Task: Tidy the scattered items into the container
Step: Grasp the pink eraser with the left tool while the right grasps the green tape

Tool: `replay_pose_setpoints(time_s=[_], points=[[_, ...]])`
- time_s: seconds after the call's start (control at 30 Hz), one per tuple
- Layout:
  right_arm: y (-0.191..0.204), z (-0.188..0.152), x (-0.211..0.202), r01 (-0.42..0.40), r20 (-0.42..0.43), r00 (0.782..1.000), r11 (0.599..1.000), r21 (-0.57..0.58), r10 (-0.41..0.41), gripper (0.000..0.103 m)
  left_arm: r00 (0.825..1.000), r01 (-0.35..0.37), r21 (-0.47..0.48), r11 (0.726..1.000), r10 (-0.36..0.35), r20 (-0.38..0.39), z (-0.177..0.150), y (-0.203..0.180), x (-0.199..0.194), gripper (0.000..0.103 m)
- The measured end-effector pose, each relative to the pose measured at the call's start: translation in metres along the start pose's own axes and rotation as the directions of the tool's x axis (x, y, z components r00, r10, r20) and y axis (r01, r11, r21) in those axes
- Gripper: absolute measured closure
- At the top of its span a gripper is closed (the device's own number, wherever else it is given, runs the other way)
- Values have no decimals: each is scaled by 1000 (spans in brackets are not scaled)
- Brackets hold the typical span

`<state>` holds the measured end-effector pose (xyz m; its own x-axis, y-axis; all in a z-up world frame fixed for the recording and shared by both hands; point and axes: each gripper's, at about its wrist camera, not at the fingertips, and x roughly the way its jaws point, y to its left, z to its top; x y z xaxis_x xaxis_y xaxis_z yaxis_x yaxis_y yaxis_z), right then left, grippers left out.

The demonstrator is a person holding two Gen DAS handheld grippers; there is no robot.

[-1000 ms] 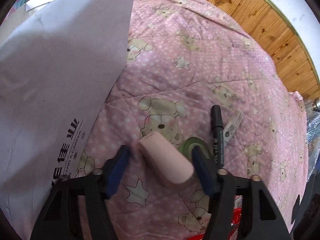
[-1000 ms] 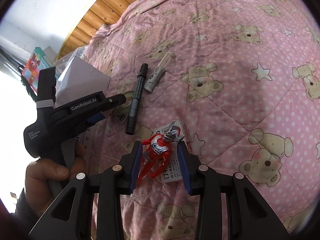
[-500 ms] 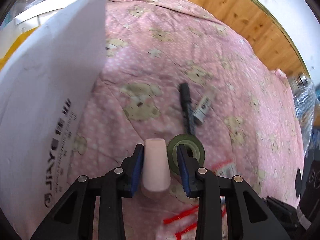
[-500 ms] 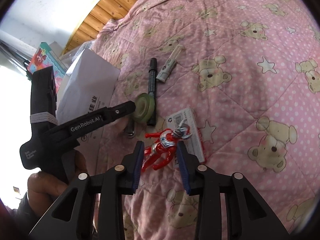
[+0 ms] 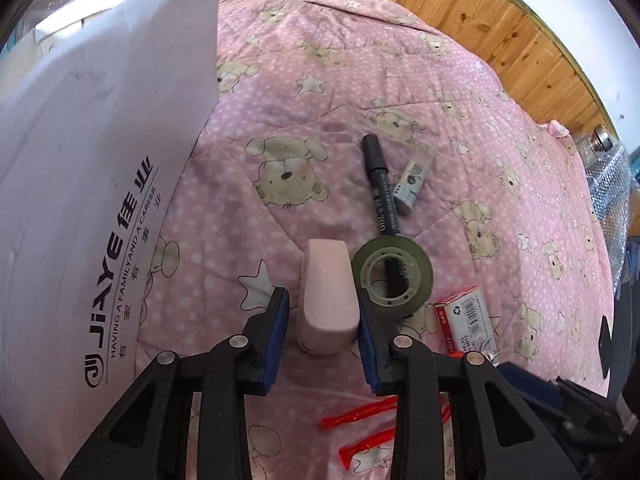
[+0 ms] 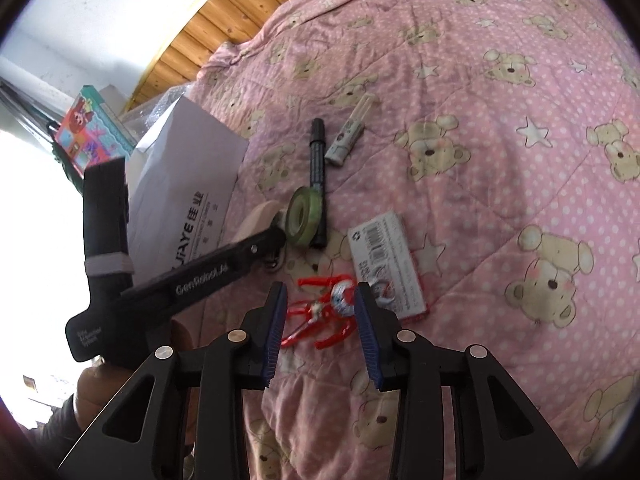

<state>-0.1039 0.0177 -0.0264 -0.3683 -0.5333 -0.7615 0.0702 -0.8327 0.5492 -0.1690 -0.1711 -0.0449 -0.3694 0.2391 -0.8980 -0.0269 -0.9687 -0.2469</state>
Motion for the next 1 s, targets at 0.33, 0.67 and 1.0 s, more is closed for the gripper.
replay_pose_setpoints(time_s=[0.33,0.67,1.0], points=[[8,48,49,13,-36,999,999,-48,-15,64,1000,21,7,1000,-21,-3,0,3,3,75],[35,53,67,52,-52,997,984,-171,-62,86,1000,25,35,999,-25,-5,1,2,5,74],[33,56,56,26,-27,999,991,-132,-29,92,999,29,80,996,-32,34,1,0,-3,76]])
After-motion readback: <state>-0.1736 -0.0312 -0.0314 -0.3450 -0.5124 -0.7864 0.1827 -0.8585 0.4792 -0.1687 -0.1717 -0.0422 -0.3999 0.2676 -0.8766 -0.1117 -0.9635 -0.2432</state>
